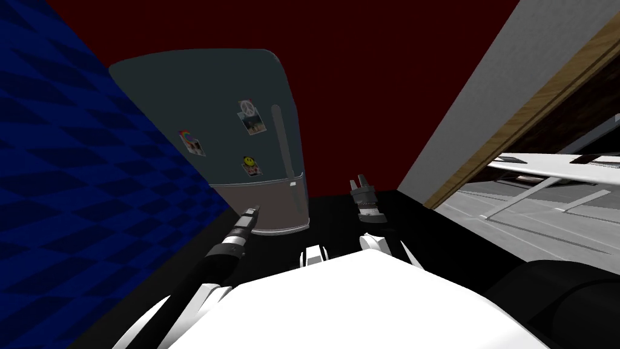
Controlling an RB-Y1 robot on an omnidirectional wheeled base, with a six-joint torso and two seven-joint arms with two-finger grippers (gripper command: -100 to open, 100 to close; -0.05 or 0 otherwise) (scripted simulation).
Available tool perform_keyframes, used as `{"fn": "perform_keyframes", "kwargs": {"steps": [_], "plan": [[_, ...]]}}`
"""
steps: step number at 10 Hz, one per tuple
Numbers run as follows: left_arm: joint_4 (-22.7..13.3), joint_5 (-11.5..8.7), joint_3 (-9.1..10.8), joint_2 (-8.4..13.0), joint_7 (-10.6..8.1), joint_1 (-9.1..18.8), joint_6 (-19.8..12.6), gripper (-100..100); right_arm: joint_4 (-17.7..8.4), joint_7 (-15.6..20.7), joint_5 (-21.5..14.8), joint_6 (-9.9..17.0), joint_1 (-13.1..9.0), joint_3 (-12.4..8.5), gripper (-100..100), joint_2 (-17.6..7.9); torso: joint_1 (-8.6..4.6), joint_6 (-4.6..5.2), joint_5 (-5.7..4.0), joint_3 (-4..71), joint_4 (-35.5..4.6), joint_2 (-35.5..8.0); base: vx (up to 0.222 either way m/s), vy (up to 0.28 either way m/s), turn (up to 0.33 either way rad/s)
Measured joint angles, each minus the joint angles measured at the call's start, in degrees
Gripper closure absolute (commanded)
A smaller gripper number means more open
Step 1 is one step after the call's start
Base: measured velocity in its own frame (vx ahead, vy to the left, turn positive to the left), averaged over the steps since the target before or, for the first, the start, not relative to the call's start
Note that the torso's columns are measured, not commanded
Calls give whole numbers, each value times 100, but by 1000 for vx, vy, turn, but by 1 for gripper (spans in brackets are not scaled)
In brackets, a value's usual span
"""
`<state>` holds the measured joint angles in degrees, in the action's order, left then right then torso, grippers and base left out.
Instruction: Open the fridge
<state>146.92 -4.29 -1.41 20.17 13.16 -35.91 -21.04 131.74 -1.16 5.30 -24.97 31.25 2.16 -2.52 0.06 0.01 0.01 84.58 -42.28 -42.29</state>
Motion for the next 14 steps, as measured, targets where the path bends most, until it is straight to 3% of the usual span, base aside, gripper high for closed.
{"fn": "perform_keyframes", "kwargs": {"steps": [1, 2, 3, 6, 14], "plan": [[15, -64, -49, 108, -7, 40, -12, 100, 0, 0, 0, 0, -1, -1, 0, -1, 29, 0, 8, -14, -7, -21, -147, 141, -41], [18, -72, -53, 121, -10, 43, -17, -100, -1, 0, 0, 0, 2, 0, 0, 0, -26, -3, -3, 11, 4, 27, -4, 11, 6], [-85, -67, -31, 123, -11, 49, -26, -100, 0, 0, 0, 0, 3, 1, 0, 1, -64, -1, -18, 39, 18, 65, 51, -42, -1], [-436, -20, 57, 112, -6, 163, -93, -100, 1, 0, 0, -1, 6, 2, 0, 3, -20, -1, -6, 18, 8, 30, 158, -125, 7], [-555, 272, 452, 158, 189, 307, -538, -100, 1, 0, 0, -1, 5, 2, 0, 3, -1, -1, -1, -1, 0, -1, 191, -182, 10]]}}
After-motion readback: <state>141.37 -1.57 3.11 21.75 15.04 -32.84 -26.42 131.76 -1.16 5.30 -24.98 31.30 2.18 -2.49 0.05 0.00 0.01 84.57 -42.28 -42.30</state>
